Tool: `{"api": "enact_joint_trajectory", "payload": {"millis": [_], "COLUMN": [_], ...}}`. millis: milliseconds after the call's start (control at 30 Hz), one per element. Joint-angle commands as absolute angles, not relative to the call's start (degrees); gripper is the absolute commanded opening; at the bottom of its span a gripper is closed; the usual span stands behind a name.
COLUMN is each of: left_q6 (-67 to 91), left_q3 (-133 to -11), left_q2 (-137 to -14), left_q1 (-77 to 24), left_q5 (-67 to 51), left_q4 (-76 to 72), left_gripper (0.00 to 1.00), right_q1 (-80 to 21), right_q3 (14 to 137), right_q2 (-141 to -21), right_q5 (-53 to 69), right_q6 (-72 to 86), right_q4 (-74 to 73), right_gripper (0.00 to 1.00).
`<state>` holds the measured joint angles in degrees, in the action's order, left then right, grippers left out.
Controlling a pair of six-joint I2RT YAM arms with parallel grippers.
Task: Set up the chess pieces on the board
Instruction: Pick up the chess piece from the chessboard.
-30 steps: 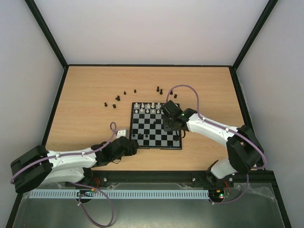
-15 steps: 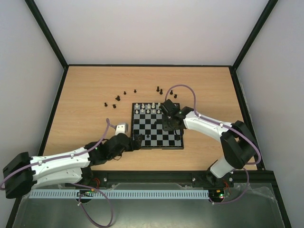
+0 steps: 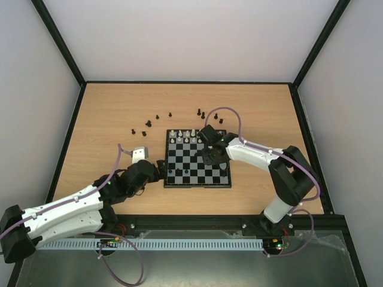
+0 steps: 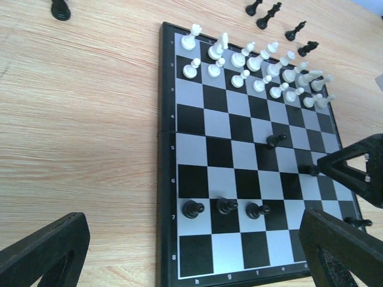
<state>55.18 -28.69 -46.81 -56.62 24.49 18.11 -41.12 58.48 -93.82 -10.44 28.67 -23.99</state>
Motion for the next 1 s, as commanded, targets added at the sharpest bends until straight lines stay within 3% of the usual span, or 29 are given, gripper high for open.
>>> {"api": "enact_joint_trajectory", "payload": {"millis": [0, 233, 600, 967], "left_q6": [53.7, 53.8, 53.0, 52.3], "left_q3": [-29.6, -28.9, -29.0, -29.4], "left_q2": [-46.1, -45.9, -47.0, -50.2], "left_q1": [-55.3, -54.4, -52.9, -51.4], "left_q5": [25.2, 24.8, 24.3, 21.7], "left_q4": [20.6, 20.4, 18.8, 17.7], "left_gripper": [0.99, 0.99, 0.99, 1.00], "right_q1": [-40.8, -40.9, -44.4, -46.0], "right_q3": [59.4, 57.9, 54.5, 49.5], "right_q2": [-95.2, -94.5, -85.6, -84.9], "right_q5": [-9.8, -8.7, -10.2, -11.8], "right_q6": [28.5, 28.8, 30.4, 33.2], "right_q4": [-25.1, -24.9, -30.7, -30.7], "right_gripper": [0.23, 0.02, 0.02, 0.02]}}
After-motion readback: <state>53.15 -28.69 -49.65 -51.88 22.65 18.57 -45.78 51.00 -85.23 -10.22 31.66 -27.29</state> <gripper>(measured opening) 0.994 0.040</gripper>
